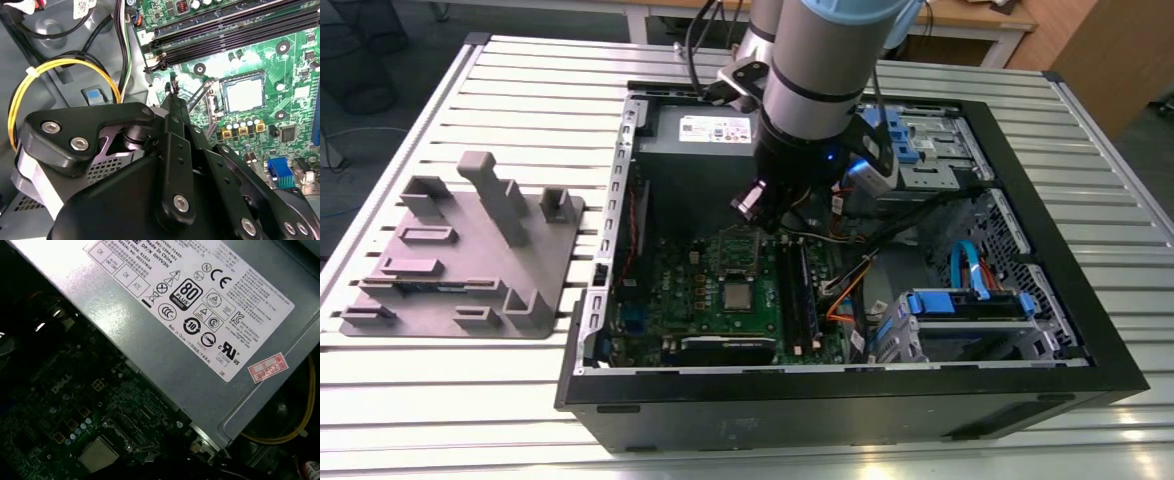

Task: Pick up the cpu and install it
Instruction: 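Close the cpu cover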

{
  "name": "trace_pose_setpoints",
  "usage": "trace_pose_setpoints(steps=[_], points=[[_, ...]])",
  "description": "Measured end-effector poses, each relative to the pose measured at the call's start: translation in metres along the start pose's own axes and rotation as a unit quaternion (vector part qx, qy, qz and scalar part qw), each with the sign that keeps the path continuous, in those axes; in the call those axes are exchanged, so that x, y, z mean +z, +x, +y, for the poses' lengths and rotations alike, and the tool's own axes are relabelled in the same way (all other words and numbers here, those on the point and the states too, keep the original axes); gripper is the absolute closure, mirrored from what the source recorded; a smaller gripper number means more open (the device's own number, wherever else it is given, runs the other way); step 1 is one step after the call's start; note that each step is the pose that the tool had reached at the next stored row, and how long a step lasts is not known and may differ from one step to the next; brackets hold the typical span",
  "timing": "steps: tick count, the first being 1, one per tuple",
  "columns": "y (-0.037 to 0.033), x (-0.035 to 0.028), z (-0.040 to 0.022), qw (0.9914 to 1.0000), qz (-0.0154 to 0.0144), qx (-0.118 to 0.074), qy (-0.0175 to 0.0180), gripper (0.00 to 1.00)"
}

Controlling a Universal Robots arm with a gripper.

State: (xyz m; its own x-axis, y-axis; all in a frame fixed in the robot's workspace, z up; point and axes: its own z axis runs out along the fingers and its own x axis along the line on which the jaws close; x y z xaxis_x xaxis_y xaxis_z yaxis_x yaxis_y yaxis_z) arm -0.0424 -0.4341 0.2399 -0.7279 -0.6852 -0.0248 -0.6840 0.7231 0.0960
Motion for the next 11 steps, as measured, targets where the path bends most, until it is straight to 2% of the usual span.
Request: trace_pose_setpoints(steps=[11], points=[[0.0003, -0.0035, -0.0001, 0.99939, 0.0035, -0.035, -0.0008, 0.89]])
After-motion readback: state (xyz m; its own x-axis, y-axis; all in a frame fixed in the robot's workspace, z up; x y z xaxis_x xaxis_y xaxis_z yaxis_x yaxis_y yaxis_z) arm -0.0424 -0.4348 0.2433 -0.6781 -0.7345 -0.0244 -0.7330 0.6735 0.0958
